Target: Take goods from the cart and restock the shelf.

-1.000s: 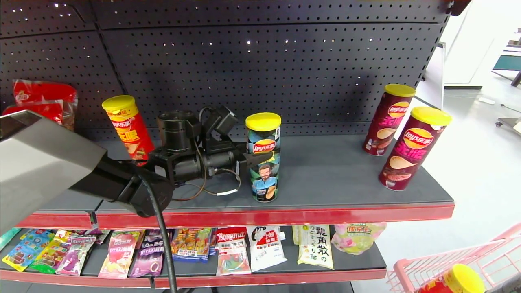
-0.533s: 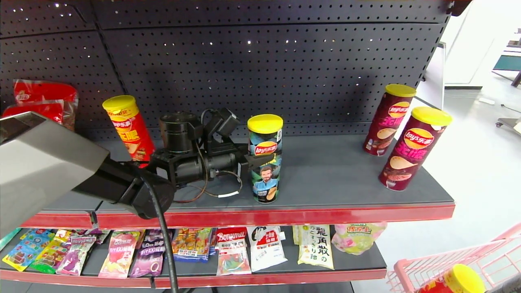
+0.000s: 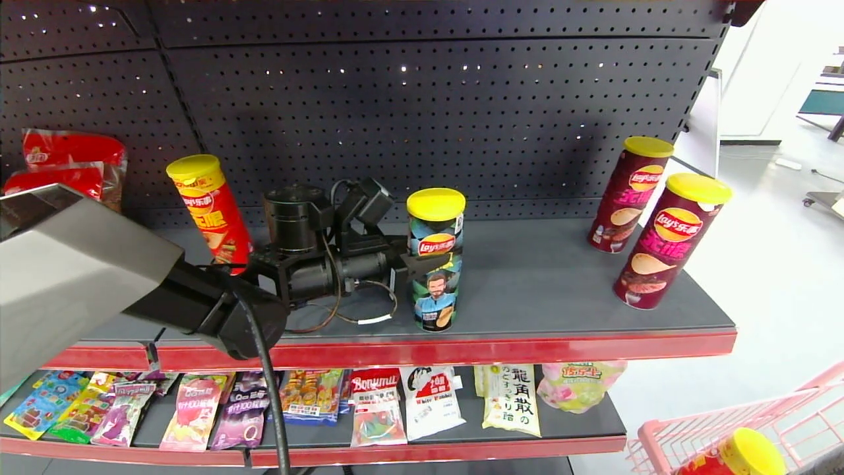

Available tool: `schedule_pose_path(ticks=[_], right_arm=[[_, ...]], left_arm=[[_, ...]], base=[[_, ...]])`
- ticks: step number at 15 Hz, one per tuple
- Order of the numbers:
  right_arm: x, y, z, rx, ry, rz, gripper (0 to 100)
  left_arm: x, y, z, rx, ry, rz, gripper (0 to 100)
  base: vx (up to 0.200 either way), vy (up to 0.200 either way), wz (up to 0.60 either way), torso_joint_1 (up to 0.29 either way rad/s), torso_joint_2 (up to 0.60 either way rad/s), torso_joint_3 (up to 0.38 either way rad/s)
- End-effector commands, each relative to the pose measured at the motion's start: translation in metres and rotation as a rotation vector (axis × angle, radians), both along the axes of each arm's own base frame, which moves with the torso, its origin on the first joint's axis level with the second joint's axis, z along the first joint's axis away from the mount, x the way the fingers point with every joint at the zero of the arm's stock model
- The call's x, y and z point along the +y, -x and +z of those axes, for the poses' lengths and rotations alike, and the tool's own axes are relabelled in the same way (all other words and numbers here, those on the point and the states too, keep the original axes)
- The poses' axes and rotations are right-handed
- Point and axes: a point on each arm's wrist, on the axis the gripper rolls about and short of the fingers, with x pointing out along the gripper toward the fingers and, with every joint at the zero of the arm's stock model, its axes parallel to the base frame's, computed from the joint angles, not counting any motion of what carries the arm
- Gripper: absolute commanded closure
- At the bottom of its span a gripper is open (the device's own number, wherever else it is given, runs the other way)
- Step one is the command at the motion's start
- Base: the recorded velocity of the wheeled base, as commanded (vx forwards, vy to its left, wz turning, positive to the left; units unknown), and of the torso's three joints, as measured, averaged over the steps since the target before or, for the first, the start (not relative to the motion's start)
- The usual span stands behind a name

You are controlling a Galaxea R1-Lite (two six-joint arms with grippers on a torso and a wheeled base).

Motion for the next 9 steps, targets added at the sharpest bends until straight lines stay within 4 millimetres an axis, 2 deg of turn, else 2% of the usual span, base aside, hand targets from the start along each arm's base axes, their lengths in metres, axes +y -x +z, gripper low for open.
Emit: schedule_pose_path(ticks=[1,6,9], right_arm=[[0.000,0.000,0.000,-0.001,0.001,0.000,100],[0.000,0.000,0.000,-0.001,0.001,0.000,100],[0.000,0.000,0.000,0.000,0.001,0.000,100]], left_arm=[[-0.001,-0.001,-0.004,0.001,-0.001,0.000,0],[-0.004,0.003,-0.005,-0.022,0.009,0.002,0],[0.003,0.013,-0.008,-0.053,0.027,0.006,0]], base=[[0.000,0.000,0.00,0.000,0.00,0.000],[0.000,0.000,0.00,0.000,0.00,0.000],[0.000,0.000,0.00,0.000,0.00,0.000]])
